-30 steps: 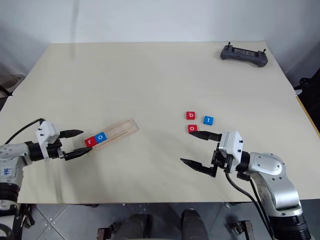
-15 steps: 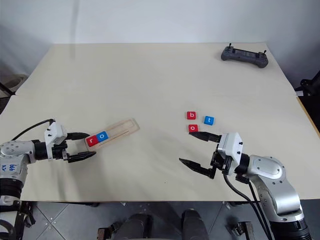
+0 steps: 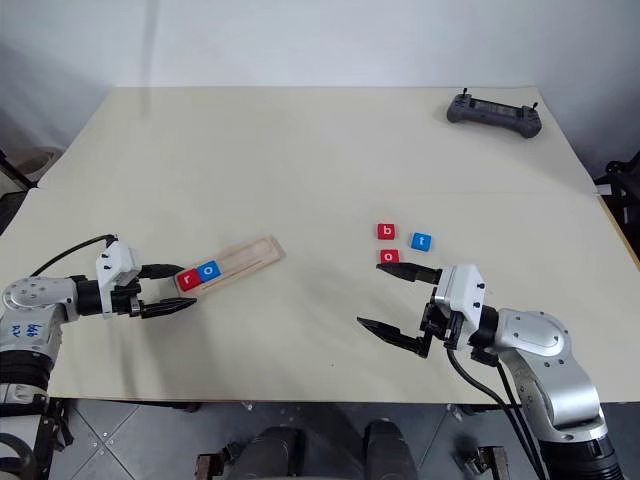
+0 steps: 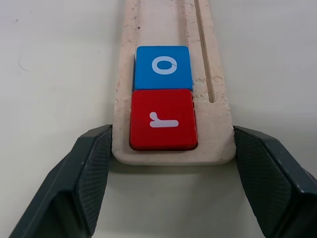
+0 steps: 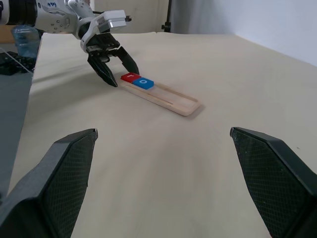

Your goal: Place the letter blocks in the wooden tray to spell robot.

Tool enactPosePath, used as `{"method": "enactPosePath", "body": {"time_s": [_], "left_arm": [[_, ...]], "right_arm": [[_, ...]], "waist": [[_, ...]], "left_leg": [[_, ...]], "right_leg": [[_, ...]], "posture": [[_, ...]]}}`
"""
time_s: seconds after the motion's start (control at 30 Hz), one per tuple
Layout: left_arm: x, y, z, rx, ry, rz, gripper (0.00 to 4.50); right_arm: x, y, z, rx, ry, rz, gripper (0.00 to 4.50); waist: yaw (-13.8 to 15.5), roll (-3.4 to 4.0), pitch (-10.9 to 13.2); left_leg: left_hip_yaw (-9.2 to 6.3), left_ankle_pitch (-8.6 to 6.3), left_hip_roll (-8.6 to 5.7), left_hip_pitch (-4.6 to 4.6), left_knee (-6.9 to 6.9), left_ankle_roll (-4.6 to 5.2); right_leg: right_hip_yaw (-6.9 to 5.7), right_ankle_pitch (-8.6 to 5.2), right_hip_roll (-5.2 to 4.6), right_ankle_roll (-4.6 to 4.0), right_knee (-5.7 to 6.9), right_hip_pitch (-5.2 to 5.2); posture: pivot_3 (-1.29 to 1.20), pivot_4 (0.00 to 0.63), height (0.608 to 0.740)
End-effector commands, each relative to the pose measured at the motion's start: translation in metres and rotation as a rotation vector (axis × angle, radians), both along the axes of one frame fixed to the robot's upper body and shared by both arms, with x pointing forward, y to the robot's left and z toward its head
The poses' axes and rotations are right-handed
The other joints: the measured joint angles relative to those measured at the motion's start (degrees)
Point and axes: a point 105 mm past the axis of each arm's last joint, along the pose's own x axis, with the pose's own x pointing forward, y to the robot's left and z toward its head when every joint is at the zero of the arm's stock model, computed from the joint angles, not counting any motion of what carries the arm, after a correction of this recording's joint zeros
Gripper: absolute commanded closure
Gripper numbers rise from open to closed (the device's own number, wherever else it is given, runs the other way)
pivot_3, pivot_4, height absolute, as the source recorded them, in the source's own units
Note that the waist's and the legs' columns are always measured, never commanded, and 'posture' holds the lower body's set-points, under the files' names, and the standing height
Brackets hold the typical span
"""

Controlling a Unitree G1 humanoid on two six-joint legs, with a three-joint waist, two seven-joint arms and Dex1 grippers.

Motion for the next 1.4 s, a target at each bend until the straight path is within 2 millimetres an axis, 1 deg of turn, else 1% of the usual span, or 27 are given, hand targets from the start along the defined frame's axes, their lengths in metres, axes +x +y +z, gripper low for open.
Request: {"method": "enactPosePath", "body": {"time_s": [0.03, 0.13, 0.23, 0.33, 0.43, 0.5, 0.6, 0.67, 0.87, 1.2, 1.27, 1.3, 1.33, 1.4], "left_arm": [[-0.004, -0.031, 0.017, -0.001, -0.075, -0.163, 1.11], [-0.008, -0.053, 0.016, 0.038, -0.073, -0.265, 1.11], [-0.010, -0.078, 0.012, 0.076, -0.058, -0.364, 1.11], [-0.007, -0.095, 0.010, 0.104, -0.062, -0.407, 1.11], [-0.006, -0.106, 0.007, 0.129, -0.048, -0.452, 1.11], [0.000, -0.113, 0.003, 0.154, -0.034, -0.446, 1.11], [0.008, -0.122, 0.001, 0.164, -0.031, -0.446, 1.11], [0.009, -0.128, -0.001, 0.167, -0.016, -0.469, 1.11], [0.015, -0.134, -0.002, 0.178, 0.001, -0.480, 1.11], [0.013, -0.128, -0.008, 0.186, 0.037, -0.501, 1.11], [0.013, -0.127, -0.008, 0.181, 0.040, -0.495, 0.40], [0.012, -0.126, -0.008, 0.177, 0.046, -0.496, 0.12], [0.012, -0.126, -0.007, 0.171, 0.051, -0.491, 0.03], [0.011, -0.125, -0.005, 0.151, 0.049, -0.485, 0.03]], "right_arm": [[-0.003, -0.010, 0.007, -0.011, -0.020, -0.017, 0.00], [-0.007, -0.017, 0.006, -0.028, -0.007, -0.034, 0.00], [-0.016, -0.027, 0.003, -0.056, 0.021, -0.058, 0.00], [-0.026, -0.038, 0.001, -0.080, 0.049, -0.091, 0.00], [-0.036, -0.051, -0.002, -0.099, 0.074, -0.146, 0.00], [-0.042, -0.057, -0.004, -0.104, 0.087, -0.182, 0.00], [-0.047, -0.058, -0.006, -0.097, 0.095, -0.214, 0.00], [-0.049, -0.057, -0.007, -0.088, 0.099, -0.222, 0.00], [-0.052, -0.052, -0.009, -0.072, 0.106, -0.230, 0.00], [-0.050, -0.050, -0.010, -0.067, 0.110, -0.225, 0.00], [-0.049, -0.050, -0.011, -0.067, 0.110, -0.223, 0.00], [-0.048, -0.050, -0.011, -0.067, 0.110, -0.222, 0.00], [-0.048, -0.050, -0.011, -0.066, 0.110, -0.220, 0.00], [-0.047, -0.050, -0.011, -0.065, 0.110, -0.220, 0.00]], "waist": [[0.02, -0.06, 0.04], [-0.15, -0.12, 0.07], [-0.14, -0.13, 0.07], [-0.11, -0.14, 0.08], [-0.13, -0.18, 0.10], [-0.02, -0.19, 0.11], [0.02, -0.20, 0.11], [0.01, -0.20, 0.11], [0.08, -0.20, 0.11], [0.59, -0.20, 0.10], [0.59, -0.20, 0.10], [0.59, -0.20, 0.11], [0.56, -0.20, 0.10], [0.54, -0.20, 0.11]], "left_leg": [[-0.02, 0.00, 0.00, -0.04, 0.02, 0.00], [-0.03, -0.01, 0.02, -0.08, 0.02, 0.00], [-0.01, -0.01, 0.02, -0.07, 0.01, 0.00], [0.02, -0.01, 0.03, -0.06, 0.01, 0.00], [0.03, -0.01, 0.04, -0.06, 0.03, 0.01], [0.05, -0.01, 0.02, -0.04, 0.02, 0.02], [0.07, 0.00, 0.00, -0.02, 0.05, 0.06], [0.07, 0.01, -0.02, 0.00, 0.06, 0.07], [0.07, 0.02, -0.05, 0.02, 0.06, 0.08], [0.06, 0.04, -0.07, 0.05, 0.09, 0.11], [0.06, 0.04, -0.07, 0.05, 0.09, 0.11], [0.06, 0.04, -0.07, 0.05, 0.09, 0.11], [0.06, 0.04, -0.07, 0.05, 0.09, 0.11], [0.06, 0.04, -0.07, 0.05, 0.09, 0.11]], "right_leg": [[0.00, 0.00, 0.00, 0.00, -0.01, 0.00], [0.00, 0.01, -0.01, 0.02, -0.06, -0.01], [0.00, 0.01, 0.01, 0.02, -0.07, -0.01], [0.01, 0.01, 0.07, 0.02, -0.06, 0.00], [0.02, 0.01, 0.17, 0.02, -0.05, 0.01], [0.02, 0.01, 0.21, 0.02, -0.04, 0.01], [0.03, 0.02, 0.23, 0.05, -0.05, 0.06], [0.03, 0.02, 0.23, 0.05, -0.05, 0.08], [0.04, 0.02, 0.22, 0.06, -0.03, 0.09], [0.05, 0.04, 0.21, 0.09, -0.03, 0.12], [0.05, 0.04, 0.22, 0.09, -0.03, 0.12], [0.05, 0.04, 0.22, 0.09, -0.03, 0.12], [0.05, 0.04, 0.22, 0.09, -0.02, 0.12], [0.05, 0.04, 0.22, 0.09, -0.02, 0.12]], "posture": [[0.00, 0.150, 0.740], [0.00, 0.150, 0.740], [0.00, 0.150, 0.740], [0.00, 0.150, 0.740], [0.00, 0.150, 0.740], [0.00, 0.150, 0.740], [0.00, 0.150, 0.740], [0.00, 0.150, 0.740], [0.00, 0.150, 0.740], [0.00, 0.150, 0.740], [0.00, 0.150, 0.740], [0.00, 0.150, 0.740], [0.00, 0.150, 0.740], [0.00, 0.150, 0.740]]}}
